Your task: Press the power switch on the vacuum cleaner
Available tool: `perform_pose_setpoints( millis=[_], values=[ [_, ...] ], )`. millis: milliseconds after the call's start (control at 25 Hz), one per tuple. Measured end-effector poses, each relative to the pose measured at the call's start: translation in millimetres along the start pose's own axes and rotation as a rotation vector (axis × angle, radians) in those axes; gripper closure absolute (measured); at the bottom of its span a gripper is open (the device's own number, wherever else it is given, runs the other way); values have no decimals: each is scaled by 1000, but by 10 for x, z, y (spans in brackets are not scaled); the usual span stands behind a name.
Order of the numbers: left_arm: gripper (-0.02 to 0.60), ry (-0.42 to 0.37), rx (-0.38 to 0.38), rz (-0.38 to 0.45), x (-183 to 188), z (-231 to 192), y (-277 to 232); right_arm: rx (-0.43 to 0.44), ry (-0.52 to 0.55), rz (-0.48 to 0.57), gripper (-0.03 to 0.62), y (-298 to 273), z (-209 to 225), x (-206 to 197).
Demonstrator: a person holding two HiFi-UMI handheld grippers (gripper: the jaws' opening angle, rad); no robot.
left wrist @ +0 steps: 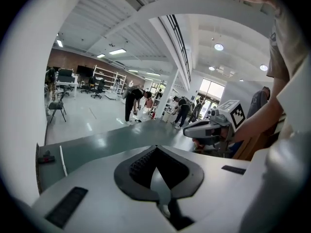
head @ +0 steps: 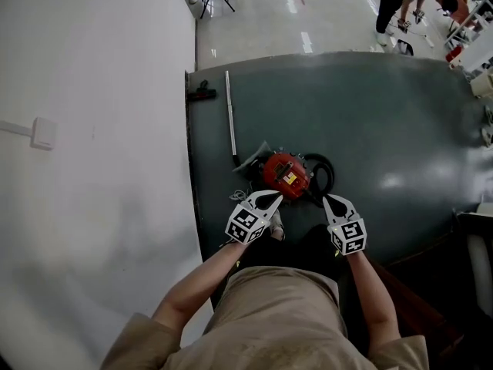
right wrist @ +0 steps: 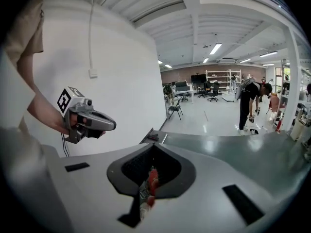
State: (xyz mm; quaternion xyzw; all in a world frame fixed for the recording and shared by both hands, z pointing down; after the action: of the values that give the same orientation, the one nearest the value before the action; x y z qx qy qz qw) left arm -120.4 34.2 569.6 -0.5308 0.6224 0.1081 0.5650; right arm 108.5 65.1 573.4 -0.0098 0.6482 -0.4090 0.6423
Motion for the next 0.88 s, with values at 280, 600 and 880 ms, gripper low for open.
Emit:
perform_pose_setpoints(
  millis=[280,600,880],
  values=[
    [577,52,-33,-75,-345,-313,-469,0,58,-71,585,-676,275,-453],
    [577,130,43,-185,-1138,-721,-1307,4,75,-200,585,-1656,597,-1306],
    [577,188,54,-258,-1763,-947,-1780,26,129,-341,585,-2301,703,-2155]
  ],
)
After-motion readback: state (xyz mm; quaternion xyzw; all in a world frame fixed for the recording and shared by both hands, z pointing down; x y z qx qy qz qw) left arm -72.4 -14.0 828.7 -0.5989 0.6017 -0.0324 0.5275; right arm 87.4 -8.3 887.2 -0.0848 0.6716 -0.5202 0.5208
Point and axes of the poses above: the fingertips, and each gripper's own axes: y backward along the fingers, z to its right, x out of its top, the point moved 7 cm from there along y, backward along the fingers, and after that the axes turned 1 degree about -z, right-handed, at the moved point
